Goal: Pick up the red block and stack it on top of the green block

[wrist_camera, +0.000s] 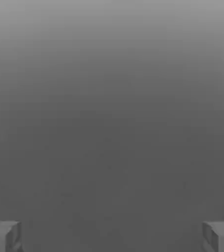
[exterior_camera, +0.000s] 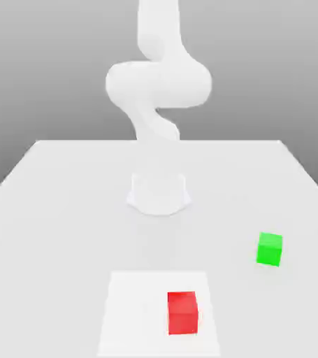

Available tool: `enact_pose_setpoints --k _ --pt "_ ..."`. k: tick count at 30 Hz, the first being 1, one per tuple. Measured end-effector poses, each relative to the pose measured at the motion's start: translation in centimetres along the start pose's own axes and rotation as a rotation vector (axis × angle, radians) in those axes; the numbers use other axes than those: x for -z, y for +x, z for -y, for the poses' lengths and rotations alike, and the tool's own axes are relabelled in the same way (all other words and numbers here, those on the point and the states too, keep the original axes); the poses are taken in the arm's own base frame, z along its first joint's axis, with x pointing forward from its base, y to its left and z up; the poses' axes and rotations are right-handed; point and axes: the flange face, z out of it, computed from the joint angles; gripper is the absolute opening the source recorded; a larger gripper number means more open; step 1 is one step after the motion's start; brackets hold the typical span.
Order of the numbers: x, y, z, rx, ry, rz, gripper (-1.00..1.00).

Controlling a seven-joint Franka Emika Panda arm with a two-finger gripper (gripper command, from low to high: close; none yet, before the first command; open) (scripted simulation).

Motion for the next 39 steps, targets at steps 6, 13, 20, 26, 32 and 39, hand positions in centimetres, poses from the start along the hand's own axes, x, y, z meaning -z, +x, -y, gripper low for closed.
enact_pose_setpoints --k 6,13,20,26,32,39 --pt "-13.1 -3.0 -1.5 0.014 -0.14 0.135 0.0" --pt "-25.8 -9.1 -6.1 0.03 -0.294 0.293 0.0" --pt "-35.2 -17.6 -13.0 0.048 -0.443 0.457 0.0" --pt "-40.7 -22.7 -17.8 0.049 -0.499 0.518 0.0" --pt "-42.3 -23.8 -18.9 0.05 -0.499 0.518 -1.0" --pt "-39.6 -22.0 -17.1 0.049 -0.5 0.518 -1.0"
